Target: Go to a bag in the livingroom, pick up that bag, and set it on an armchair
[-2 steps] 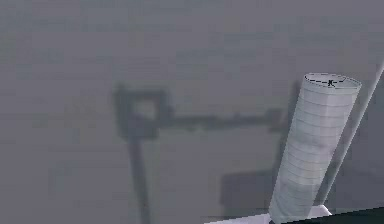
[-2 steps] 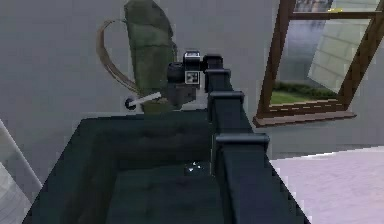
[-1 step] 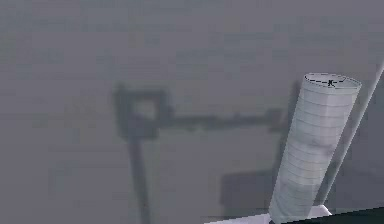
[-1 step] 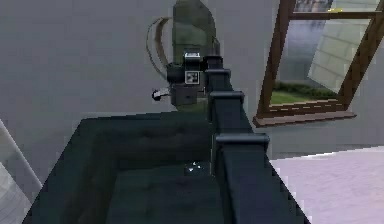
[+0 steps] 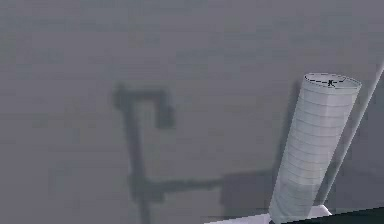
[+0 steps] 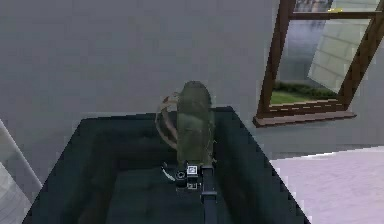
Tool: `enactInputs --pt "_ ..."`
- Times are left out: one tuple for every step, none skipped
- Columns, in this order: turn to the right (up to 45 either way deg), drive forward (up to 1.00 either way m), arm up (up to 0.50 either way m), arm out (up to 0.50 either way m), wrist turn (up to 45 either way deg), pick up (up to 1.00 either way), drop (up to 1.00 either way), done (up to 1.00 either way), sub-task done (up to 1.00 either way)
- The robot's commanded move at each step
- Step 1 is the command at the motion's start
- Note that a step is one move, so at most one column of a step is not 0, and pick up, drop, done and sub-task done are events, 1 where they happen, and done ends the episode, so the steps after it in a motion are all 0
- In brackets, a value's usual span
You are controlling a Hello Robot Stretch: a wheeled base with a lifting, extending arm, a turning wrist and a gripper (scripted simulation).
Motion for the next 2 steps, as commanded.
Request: enactInputs --pt "0.0 0.0 -0.32 0.0 0.0 0.0 0.0 0.0 0.0" --pt "0.0 0.0 0.0 0.0 0.0 0.0 1.0 0.0 0.0"
